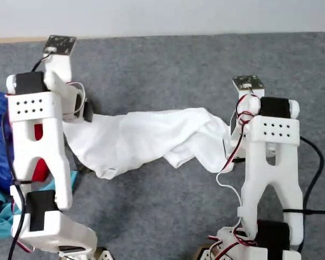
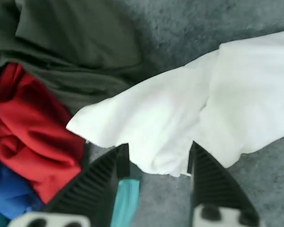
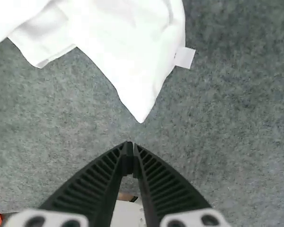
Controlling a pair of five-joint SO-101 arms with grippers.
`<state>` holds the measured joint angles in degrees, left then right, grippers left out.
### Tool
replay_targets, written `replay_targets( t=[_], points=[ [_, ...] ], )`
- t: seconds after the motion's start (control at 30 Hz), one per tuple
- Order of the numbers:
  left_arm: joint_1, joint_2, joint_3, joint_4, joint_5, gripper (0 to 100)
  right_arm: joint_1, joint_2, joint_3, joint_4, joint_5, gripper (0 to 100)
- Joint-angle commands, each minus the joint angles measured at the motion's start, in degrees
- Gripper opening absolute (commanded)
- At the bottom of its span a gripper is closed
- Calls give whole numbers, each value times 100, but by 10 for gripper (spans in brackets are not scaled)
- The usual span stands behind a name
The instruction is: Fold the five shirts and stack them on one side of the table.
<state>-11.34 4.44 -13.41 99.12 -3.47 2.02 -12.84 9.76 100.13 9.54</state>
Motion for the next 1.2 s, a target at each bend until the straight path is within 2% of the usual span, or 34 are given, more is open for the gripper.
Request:
replay_targets(
  t=[0.0,0.17,0.23,0.6,1.17],
  points=[
    [-123,-308,101,132,-35,206,127,13,-88,259,114,35],
    [-53,-308,470,132,-26,206,277,40,114,242,114,218],
    [-18,-308,602,132,-26,206,277,40,185,242,114,247],
    [105,-308,699,123,-26,206,-92,567,343,-13,62,249],
    [211,-308,681,123,-26,206,-215,2167,-765,-418,62,248]
  ],
)
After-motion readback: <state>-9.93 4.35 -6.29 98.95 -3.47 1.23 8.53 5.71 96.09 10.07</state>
